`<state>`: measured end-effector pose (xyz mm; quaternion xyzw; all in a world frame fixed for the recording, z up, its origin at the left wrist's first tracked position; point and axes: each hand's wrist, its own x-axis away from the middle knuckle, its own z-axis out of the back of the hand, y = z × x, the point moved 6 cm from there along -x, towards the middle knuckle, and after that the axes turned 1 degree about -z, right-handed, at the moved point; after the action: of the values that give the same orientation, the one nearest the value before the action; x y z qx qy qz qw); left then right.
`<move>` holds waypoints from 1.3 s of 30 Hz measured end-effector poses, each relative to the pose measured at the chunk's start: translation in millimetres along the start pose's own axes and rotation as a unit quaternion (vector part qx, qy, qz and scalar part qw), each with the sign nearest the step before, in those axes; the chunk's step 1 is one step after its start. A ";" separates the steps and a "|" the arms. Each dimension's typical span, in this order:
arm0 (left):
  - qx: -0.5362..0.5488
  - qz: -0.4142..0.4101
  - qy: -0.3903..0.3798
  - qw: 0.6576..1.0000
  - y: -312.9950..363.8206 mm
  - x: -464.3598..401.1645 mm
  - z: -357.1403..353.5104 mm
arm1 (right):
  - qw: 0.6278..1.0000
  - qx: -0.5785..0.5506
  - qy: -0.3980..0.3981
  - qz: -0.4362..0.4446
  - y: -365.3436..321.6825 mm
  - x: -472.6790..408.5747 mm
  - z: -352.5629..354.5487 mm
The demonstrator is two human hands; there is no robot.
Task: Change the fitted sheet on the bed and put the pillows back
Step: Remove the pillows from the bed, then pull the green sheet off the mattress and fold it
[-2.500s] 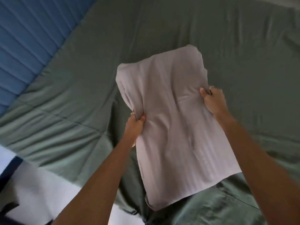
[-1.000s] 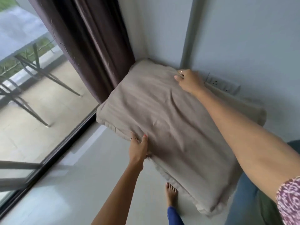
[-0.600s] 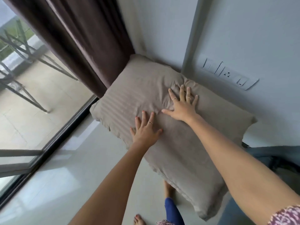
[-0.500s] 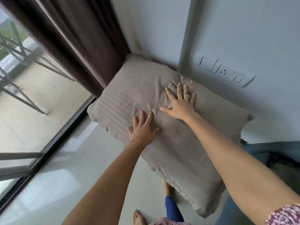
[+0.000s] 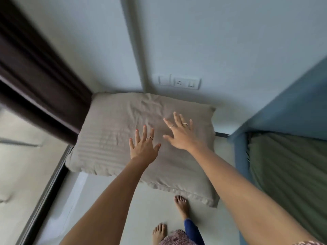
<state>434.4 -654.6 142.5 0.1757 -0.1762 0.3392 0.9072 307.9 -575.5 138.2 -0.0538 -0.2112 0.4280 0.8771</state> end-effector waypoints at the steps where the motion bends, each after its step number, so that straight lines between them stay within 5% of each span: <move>1: -0.015 -0.024 -0.004 1.000 9.2 4.2 0.6 | 1.000 -0.006 0.008 -0.020 5.1 13.4 1.1; 11: -0.146 -0.241 -0.031 0.959 128.2 72.3 -11.7 | 0.968 -0.023 0.076 -0.237 90.6 183.7 18.0; 22: -0.232 -0.425 -0.068 0.872 282.0 139.0 -69.5 | 0.892 -0.069 0.097 -0.435 207.8 354.4 9.3; 31: -0.261 -0.426 -0.081 0.862 387.3 88.9 -119.2 | 0.895 -0.104 0.041 -0.433 321.0 337.3 -19.3; 39: -0.193 -0.309 -0.138 0.921 471.0 -25.2 -195.9 | 0.921 -0.109 -0.066 -0.369 458.0 255.3 -71.0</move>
<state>136.9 -249.2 53.6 0.0878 -0.2985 -0.0265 0.9500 143.0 -84.3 30.8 -0.0393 -0.3191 0.0514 0.9455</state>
